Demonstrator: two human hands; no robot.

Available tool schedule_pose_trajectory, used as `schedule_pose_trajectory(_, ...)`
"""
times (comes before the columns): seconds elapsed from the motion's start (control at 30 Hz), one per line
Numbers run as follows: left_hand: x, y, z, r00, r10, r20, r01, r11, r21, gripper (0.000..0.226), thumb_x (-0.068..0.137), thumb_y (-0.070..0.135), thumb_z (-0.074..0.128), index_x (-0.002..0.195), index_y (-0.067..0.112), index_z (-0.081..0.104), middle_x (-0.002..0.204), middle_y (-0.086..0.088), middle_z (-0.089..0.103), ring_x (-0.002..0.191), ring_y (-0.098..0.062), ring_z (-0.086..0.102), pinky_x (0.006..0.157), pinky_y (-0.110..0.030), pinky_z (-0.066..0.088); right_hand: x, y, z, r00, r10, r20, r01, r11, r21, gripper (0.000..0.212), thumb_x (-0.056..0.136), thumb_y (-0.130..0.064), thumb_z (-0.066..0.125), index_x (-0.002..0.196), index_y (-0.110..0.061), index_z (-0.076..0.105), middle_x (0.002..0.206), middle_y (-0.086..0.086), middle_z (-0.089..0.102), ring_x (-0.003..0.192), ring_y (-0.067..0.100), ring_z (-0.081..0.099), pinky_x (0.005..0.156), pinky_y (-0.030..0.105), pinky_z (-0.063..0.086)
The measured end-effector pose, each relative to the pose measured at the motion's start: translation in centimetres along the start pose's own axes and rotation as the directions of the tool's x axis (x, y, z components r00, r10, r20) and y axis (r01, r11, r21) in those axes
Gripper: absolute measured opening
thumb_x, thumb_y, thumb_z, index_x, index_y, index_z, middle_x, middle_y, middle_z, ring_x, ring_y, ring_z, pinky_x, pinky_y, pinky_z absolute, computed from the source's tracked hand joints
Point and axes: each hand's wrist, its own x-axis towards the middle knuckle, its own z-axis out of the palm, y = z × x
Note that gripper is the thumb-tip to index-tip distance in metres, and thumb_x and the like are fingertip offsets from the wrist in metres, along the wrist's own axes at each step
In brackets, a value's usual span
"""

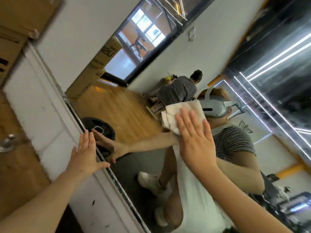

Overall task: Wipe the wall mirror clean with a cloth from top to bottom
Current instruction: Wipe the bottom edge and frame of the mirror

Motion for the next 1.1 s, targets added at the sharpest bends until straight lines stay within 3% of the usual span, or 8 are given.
schedule_pose_trajectory(0.17, -0.4, 0.6, 1.3, 0.999, 0.023, -0.035, -0.022, 0.999, 0.028, 0.133, 0.072, 0.058, 0.074, 0.15, 0.002, -0.017, 0.159, -0.014, -0.021, 0.148, -0.026, -0.015, 0.119, -0.045, 0.016, 2.3, 6.0, -3.0, 0.981, 0.189, -0.052, -0.19, 0.982, -0.023, 0.059, 0.095, -0.023, 0.042, 0.152, -0.014, 0.027, 0.158, 0.003, 0.02, 0.145, 0.015, 0.009, 0.118, 0.034, -0.006)
schedule_pose_trajectory(0.3, -0.3, 0.3, 1.8, 0.997, 0.034, -0.071, -0.035, 0.999, -0.018, 0.137, 0.067, 0.055, 0.079, 0.151, 0.001, -0.014, 0.16, -0.014, -0.017, 0.149, -0.027, -0.012, 0.118, -0.046, 0.017, 3.2, 9.3, -5.0, 0.945, 0.325, -0.043, -0.327, 0.942, -0.073, 0.058, 0.1, -0.029, 0.034, 0.154, -0.016, 0.018, 0.161, 0.004, 0.011, 0.145, 0.009, -0.006, 0.117, 0.031, -0.012)
schedule_pose_trajectory(0.5, 0.0, 0.0, 2.3, 0.994, 0.054, -0.1, -0.057, 0.998, -0.025, 0.139, 0.063, 0.054, 0.083, 0.152, 0.0, -0.01, 0.161, -0.015, -0.013, 0.149, -0.027, -0.01, 0.117, -0.046, 0.017, 3.3, 6.5, -3.7, 0.921, 0.376, -0.108, -0.377, 0.926, 0.011, 0.057, 0.102, -0.027, 0.036, 0.153, -0.011, 0.021, 0.16, 0.013, 0.016, 0.147, 0.02, 0.006, 0.118, 0.038, -0.006)
schedule_pose_trajectory(0.6, 0.1, 0.0, 2.4, 0.994, 0.048, -0.095, -0.052, 0.998, -0.043, 0.138, 0.065, 0.052, 0.082, 0.151, 0.002, -0.013, 0.161, -0.013, -0.016, 0.149, -0.025, -0.013, 0.118, -0.046, 0.014, 2.3, 3.3, -2.3, 0.936, 0.343, -0.078, -0.342, 0.939, 0.024, 0.058, 0.099, -0.026, 0.039, 0.152, -0.009, 0.026, 0.159, 0.013, 0.019, 0.146, 0.016, 0.003, 0.118, 0.038, -0.007)
schedule_pose_trajectory(0.73, -0.1, 0.1, 2.3, 0.995, 0.044, -0.087, -0.048, 0.998, -0.039, 0.136, 0.067, 0.052, 0.081, 0.151, 0.002, -0.014, 0.16, -0.013, -0.018, 0.148, -0.025, -0.014, 0.118, -0.045, 0.014, -0.4, -3.9, 0.6, 0.974, 0.225, 0.028, -0.226, 0.968, 0.108, 0.06, 0.09, -0.023, 0.046, 0.148, -0.008, 0.038, 0.156, 0.011, 0.03, 0.145, 0.022, 0.015, 0.118, 0.04, -0.004)
schedule_pose_trajectory(0.9, -0.2, 0.0, 2.1, 0.997, 0.045, -0.056, -0.046, 0.999, -0.013, 0.136, 0.069, 0.055, 0.079, 0.151, 0.003, -0.017, 0.16, -0.012, -0.02, 0.148, -0.024, -0.016, 0.118, -0.045, 0.015, -3.1, -12.0, 3.1, 0.967, 0.134, 0.215, -0.174, 0.968, 0.18, 0.065, 0.083, -0.03, 0.032, 0.145, -0.011, 0.041, 0.155, 0.006, 0.027, 0.146, 0.022, 0.018, 0.118, 0.042, -0.002)
schedule_pose_trajectory(1.0, -0.1, 0.0, 2.1, 0.999, 0.04, -0.015, -0.041, 0.999, -0.027, 0.138, 0.068, 0.053, 0.08, 0.149, 0.003, -0.02, 0.159, -0.011, -0.025, 0.147, -0.023, -0.02, 0.119, -0.047, 0.013, -5.8, -15.5, 4.7, 0.936, -0.03, 0.349, -0.044, 0.979, 0.2, 0.065, 0.084, -0.03, 0.025, 0.146, -0.015, 0.037, 0.156, 0.005, 0.022, 0.146, 0.019, 0.017, 0.12, 0.042, -0.006)
schedule_pose_trajectory(1.1, 0.0, -0.1, 1.9, 0.999, 0.048, 0.024, -0.048, 0.999, -0.002, 0.139, 0.068, 0.05, 0.082, 0.149, 0.004, -0.021, 0.158, -0.011, -0.027, 0.146, -0.024, -0.022, 0.12, -0.047, 0.011, -8.2, -17.5, 5.8, 0.902, -0.109, 0.417, 0.022, 0.978, 0.207, 0.062, 0.089, -0.029, 0.02, 0.15, -0.019, 0.021, 0.159, 0.005, 0.015, 0.148, 0.02, 0.004, 0.118, 0.043, -0.017)
